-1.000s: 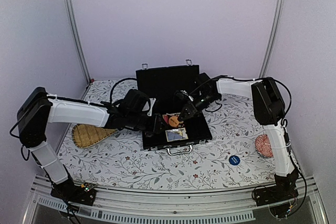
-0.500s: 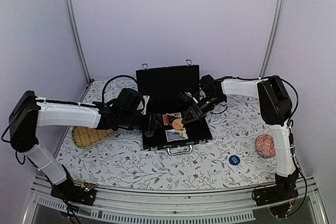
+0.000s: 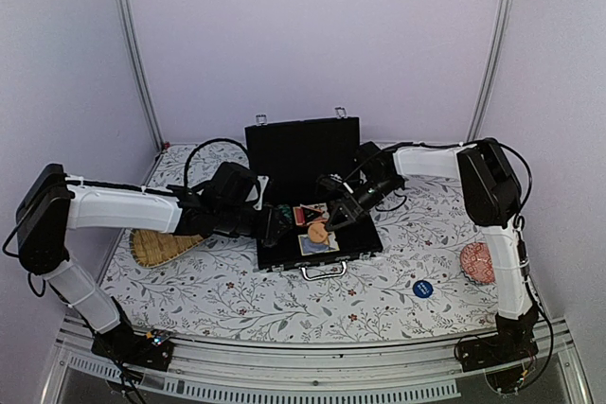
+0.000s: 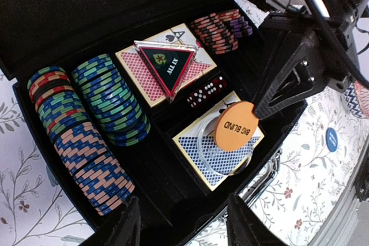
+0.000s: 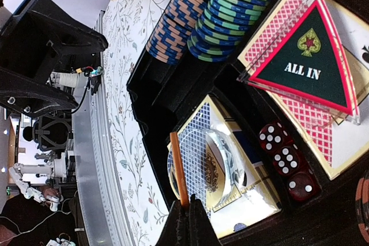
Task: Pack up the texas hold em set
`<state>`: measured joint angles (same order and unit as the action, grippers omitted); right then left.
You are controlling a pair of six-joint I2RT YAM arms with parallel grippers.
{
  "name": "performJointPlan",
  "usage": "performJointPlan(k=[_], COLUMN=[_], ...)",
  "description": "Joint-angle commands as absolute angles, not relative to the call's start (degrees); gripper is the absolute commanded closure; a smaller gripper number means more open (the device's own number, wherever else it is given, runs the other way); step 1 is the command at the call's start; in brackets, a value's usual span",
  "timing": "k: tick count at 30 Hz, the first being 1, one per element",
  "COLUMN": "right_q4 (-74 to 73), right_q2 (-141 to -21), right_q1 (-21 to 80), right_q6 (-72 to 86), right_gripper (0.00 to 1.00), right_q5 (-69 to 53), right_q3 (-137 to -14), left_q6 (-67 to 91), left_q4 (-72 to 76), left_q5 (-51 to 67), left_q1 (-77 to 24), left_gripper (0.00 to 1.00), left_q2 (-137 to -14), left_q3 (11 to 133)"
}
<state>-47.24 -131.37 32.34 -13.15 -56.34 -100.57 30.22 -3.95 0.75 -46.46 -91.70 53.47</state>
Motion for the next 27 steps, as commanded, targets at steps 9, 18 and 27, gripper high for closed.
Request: performJointPlan(k=[9, 18, 27], right_q4=[-48.92, -48.66, -46.21], right_q2=[-132.51, -128.74, -114.31], right_q1=[33.22, 33.22, 32.36], right_q6=[-14.94, -15.33, -21.09], right_gripper=[0.88, 0.65, 0.58], right_q5=[-54.54, -48.94, -36.42], right_q3=[-101.64, -101.80, -91.35], left_q6=[29.30, 29.11, 28.38], left_q4=[-4.19, -4.60, -5.04], left_q5=[-0.14, -0.51, -1.11], left_q1=[-45.71, -45.74, -45.75], left_gripper=[0.49, 0.48, 0.45], left_q2=[-91.88, -91.54, -91.03], left_q3=[53.00, 52.78, 52.78])
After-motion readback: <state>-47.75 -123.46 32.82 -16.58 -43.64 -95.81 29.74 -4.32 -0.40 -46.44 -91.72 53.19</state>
